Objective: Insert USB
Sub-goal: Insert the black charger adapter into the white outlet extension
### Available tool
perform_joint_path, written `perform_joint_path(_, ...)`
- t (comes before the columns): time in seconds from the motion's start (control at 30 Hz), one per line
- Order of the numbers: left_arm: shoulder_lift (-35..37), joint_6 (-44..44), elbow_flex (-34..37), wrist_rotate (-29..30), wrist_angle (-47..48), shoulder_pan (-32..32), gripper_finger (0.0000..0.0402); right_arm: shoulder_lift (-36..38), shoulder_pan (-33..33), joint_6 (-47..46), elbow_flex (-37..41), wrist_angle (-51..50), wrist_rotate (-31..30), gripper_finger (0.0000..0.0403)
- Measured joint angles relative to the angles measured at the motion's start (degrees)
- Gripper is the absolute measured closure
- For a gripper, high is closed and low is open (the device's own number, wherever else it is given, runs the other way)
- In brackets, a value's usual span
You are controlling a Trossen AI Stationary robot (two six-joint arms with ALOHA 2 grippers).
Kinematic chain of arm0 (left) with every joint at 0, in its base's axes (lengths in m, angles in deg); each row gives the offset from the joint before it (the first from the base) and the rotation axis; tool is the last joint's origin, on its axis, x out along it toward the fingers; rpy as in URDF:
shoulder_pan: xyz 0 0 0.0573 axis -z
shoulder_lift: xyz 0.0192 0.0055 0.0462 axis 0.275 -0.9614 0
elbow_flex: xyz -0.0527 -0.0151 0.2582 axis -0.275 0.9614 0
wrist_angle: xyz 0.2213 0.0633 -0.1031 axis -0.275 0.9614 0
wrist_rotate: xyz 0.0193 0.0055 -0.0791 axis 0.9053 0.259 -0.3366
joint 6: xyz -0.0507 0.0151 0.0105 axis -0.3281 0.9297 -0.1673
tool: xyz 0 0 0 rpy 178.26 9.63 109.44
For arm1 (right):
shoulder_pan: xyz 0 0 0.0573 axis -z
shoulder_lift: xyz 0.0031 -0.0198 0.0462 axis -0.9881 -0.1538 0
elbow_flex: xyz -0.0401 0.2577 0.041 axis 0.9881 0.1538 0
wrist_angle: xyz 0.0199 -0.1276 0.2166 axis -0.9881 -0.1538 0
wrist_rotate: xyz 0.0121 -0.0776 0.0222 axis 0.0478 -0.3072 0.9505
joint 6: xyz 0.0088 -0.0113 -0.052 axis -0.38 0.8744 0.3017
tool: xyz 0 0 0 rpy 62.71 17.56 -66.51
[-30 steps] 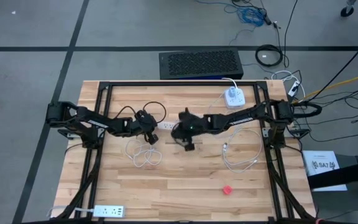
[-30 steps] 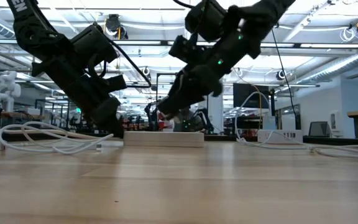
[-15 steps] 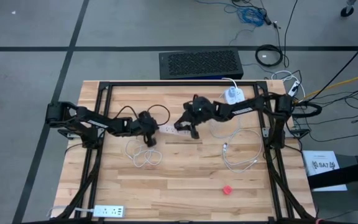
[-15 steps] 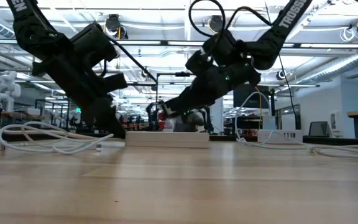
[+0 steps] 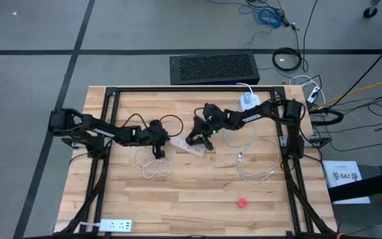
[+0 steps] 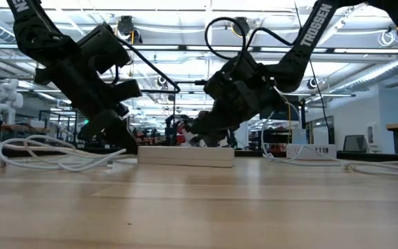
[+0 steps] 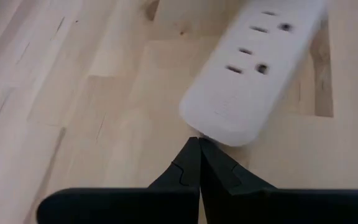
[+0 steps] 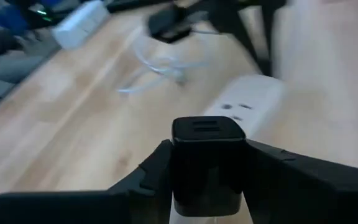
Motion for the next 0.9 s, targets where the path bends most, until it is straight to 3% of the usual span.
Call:
perform_joint_path(0.27, -0.1, -0.5, 0.1, 7.2, 0.2, -0.1, 0.0400, -5.3, -6.4, -6.2, 0.1, 7.1, -1.4, 0.0287)
perform_joint_path(0.4, -0.1, -0.2, 0.1, 7.6, -0.9, -0.2, 0.0400, -7.8, -9.4, -8.1, -0.2, 13.1, -2.7, 0.0287)
perform_joint_path(0.7, 0.5, 1.2, 0.1, 7.6, -1.8, 0.3, 0.0400, -4.5, -8.4, -7.9, 0.0, 16.0, -3.9, 0.0287)
perform_joint_path(0.83, 3.7, -0.6, -0.2, 7.8, -1.4, 1.5, 0.0400, -4.7, -7.9, -7.1, 0.0, 15.4, -4.0, 0.0287)
perform_joint_path(0.9, 6.4, -3.9, -1.2, 8.6, 3.4, 2.0, 0.0400, -4.6, -7.9, -6.4, 0.0, 15.4, -3.9, 0.0287)
